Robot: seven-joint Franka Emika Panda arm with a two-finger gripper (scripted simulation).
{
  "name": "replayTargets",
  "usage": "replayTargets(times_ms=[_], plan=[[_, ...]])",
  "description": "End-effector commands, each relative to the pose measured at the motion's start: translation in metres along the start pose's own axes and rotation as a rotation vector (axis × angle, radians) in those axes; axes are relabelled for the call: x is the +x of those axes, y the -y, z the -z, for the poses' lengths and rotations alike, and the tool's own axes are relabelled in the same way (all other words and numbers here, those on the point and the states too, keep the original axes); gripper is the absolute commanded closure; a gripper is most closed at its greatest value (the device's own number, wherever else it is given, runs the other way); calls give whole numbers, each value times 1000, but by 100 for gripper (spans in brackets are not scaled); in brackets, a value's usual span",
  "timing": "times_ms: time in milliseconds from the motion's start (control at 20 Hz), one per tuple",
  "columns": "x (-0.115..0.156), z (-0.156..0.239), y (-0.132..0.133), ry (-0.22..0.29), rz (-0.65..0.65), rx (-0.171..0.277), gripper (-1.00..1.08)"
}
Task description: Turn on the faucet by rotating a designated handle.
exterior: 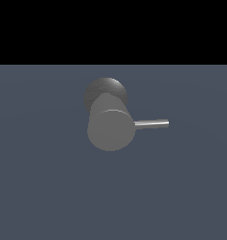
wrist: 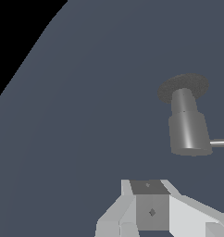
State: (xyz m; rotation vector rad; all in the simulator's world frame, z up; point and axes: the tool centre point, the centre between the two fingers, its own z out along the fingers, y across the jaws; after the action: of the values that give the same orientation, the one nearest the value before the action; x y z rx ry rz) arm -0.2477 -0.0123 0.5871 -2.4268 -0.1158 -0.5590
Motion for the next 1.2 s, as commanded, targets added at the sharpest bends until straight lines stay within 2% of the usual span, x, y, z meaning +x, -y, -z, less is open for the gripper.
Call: replayTargets(times_ms=[0, 300, 550, 850, 1150], plan=[[9, 18, 0, -75, -1, 104, 108], [29, 63, -11, -251, -26, 346, 108], [43, 100, -34, -395, -72, 540, 108], [57, 137, -80, -557, -163, 763, 108], [69, 157, -143, -704, -299, 968, 108]])
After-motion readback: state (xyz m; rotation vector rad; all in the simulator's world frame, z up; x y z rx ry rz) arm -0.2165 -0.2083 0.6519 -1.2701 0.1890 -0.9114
